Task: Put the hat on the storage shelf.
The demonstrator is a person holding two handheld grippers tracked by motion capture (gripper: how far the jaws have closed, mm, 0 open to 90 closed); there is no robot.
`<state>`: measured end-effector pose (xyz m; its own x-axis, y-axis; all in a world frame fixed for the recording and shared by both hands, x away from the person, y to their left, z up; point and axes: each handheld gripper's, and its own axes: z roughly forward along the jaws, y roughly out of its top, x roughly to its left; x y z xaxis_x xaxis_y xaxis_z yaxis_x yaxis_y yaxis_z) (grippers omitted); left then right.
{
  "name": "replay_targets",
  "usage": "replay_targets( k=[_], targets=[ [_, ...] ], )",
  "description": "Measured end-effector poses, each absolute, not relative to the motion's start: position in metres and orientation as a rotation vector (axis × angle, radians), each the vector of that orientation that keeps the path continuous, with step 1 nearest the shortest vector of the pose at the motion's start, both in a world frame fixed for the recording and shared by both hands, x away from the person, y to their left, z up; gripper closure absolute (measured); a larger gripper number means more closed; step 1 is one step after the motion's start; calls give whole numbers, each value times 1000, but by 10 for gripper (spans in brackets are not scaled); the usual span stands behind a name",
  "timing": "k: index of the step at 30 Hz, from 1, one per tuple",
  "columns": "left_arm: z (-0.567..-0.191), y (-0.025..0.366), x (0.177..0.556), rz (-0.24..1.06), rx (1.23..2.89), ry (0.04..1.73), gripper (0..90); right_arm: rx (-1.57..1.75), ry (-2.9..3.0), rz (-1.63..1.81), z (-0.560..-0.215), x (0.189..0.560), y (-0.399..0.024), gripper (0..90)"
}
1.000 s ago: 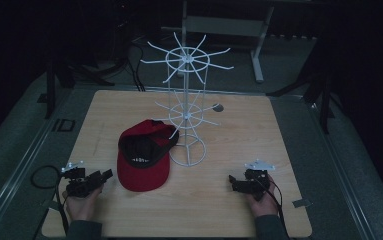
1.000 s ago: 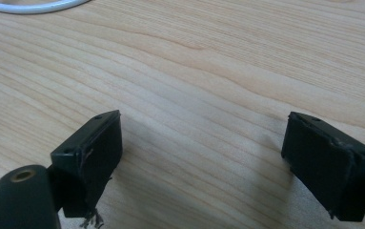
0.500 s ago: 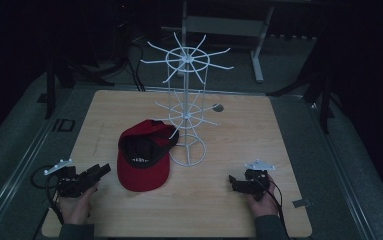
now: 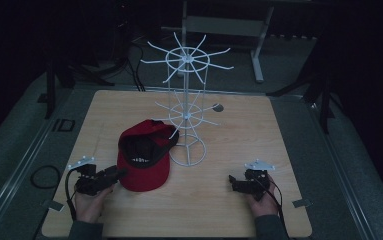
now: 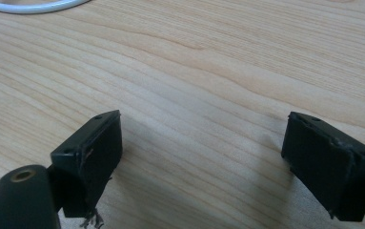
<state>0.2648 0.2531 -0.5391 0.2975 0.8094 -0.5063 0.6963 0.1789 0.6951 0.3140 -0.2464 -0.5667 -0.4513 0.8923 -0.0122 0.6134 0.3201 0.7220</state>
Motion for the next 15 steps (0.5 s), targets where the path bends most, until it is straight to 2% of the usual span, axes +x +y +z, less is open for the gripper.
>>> replay_targets(
  k=[6, 15],
  targets=[
    [-547, 244, 268, 101, 1612, 1415, 502, 1334, 2181, 921, -567, 314, -246, 134],
    [-559, 235, 272, 56, 1663, 1427, 543, 1334, 2182, 921, -567, 314, -246, 134]
  ],
)
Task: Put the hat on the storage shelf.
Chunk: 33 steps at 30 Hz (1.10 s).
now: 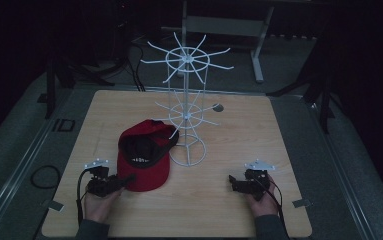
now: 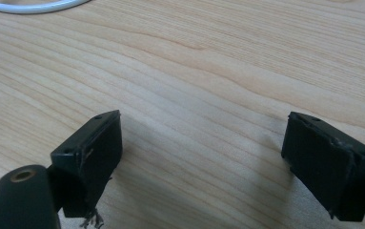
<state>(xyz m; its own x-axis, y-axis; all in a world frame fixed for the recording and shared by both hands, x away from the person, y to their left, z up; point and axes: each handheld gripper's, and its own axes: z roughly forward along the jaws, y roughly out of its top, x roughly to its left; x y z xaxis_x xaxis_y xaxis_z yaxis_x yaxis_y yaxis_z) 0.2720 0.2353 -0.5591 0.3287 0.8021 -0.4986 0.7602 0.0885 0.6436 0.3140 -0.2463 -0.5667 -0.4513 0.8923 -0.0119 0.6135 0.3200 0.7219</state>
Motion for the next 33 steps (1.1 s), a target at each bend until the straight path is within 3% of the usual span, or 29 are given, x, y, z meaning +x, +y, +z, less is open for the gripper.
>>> replay_targets(
  k=[6, 20, 33],
  targets=[
    [-565, 229, 276, 16, 1710, 1416, 565, 1333, 2182, 921, -567, 314, -246, 134],
    [-567, 228, 284, -104, 1670, 1366, 781, 1332, 2182, 921, -567, 314, -246, 134],
    [-558, 239, 280, -52, 1603, 1417, 848, 1333, 2182, 921, -567, 314, -246, 134]
  ],
)
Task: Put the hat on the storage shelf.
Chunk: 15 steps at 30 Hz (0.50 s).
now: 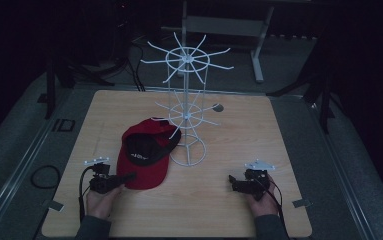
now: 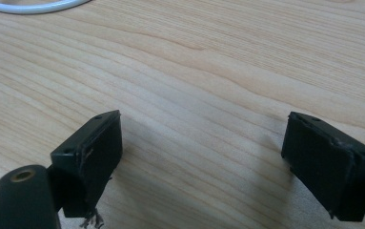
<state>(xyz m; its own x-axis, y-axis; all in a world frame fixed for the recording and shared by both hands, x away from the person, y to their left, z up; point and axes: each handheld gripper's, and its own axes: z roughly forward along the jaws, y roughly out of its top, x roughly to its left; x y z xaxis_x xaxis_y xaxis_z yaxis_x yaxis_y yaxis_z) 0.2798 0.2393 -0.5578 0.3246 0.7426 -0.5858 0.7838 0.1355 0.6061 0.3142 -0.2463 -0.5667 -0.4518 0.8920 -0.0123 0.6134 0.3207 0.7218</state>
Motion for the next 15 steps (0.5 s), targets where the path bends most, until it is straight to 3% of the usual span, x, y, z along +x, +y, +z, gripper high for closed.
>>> replay_targets(
  k=[15],
  targets=[
    [-540, 258, 277, 5, 1541, 1417, 851, 1333, 2182, 921, -567, 314, -246, 134]
  ],
)
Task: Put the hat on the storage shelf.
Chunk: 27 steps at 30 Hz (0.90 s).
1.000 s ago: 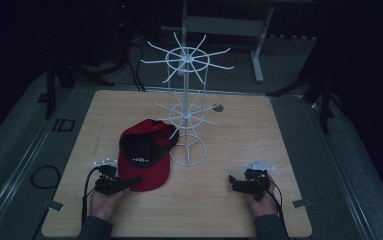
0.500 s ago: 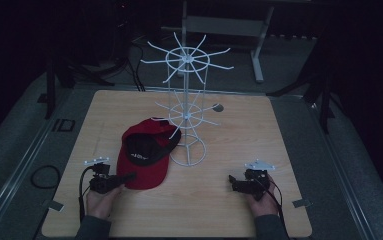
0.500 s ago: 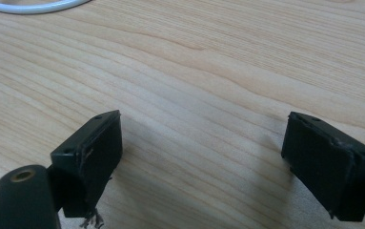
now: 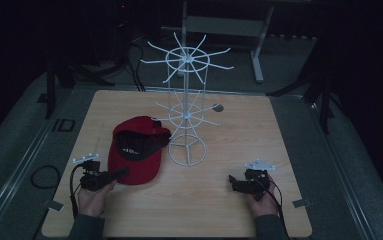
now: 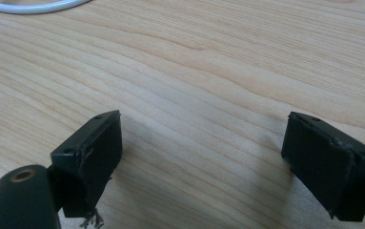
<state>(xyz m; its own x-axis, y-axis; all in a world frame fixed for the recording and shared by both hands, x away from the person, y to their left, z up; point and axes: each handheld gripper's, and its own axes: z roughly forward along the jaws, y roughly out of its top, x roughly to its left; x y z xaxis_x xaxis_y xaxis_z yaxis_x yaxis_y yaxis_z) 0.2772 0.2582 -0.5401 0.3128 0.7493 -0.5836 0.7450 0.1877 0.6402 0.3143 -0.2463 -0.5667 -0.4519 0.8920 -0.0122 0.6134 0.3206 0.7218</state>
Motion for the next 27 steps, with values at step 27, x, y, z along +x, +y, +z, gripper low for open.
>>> replay_targets(
  k=[27],
  targets=[
    [-507, 277, 275, 93, 1495, 1368, 850, 1334, 2181, 922, -567, 314, -246, 134]
  ],
)
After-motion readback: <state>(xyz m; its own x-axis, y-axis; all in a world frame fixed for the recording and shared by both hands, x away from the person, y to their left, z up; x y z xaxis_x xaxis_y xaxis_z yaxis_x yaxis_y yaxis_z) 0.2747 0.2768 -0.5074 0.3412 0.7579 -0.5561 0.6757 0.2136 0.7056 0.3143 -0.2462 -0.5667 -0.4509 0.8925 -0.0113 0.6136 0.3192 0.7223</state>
